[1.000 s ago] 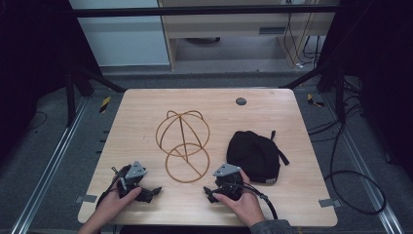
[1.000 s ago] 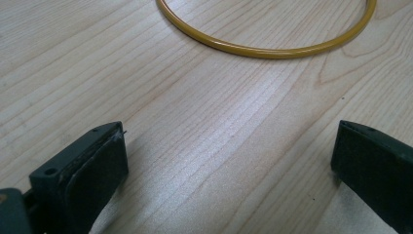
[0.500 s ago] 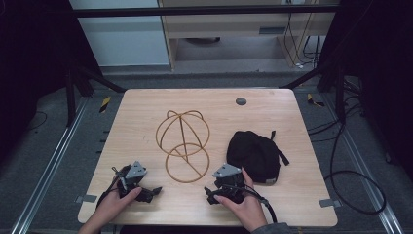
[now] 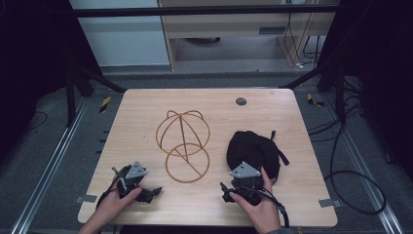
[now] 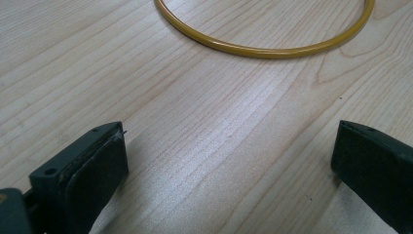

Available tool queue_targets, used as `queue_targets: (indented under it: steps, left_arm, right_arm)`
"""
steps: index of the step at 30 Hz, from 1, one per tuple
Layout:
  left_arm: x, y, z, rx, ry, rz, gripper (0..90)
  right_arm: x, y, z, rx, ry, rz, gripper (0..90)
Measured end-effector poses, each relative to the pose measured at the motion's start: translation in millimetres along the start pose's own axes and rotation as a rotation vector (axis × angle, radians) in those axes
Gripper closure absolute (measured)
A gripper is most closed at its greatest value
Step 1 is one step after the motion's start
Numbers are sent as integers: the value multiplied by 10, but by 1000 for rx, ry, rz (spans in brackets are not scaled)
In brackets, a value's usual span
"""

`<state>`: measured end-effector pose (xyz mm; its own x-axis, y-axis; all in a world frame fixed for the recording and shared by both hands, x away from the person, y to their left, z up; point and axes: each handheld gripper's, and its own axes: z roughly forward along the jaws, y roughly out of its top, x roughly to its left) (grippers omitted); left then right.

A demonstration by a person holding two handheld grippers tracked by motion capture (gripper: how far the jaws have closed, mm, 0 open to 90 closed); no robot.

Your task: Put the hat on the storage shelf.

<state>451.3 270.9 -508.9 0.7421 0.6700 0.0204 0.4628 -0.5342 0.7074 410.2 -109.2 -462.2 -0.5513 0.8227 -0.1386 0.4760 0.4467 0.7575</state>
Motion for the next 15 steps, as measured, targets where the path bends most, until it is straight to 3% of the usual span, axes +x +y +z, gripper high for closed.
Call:
queue_targets:
  steps: [6, 9, 15]
  left_arm:
    - [0, 0, 0, 0, 0, 0, 0]
    - [-1, 0, 0, -1, 0, -1, 0]
    - [2, 0, -2, 2, -1, 3, 0]
  right_arm:
    - [-136, -93, -95, 24, -11, 34, 71]
    - [-181, -126, -169, 29, -42, 32, 70]
    - [-332, -250, -326, 30, -72, 86, 74]
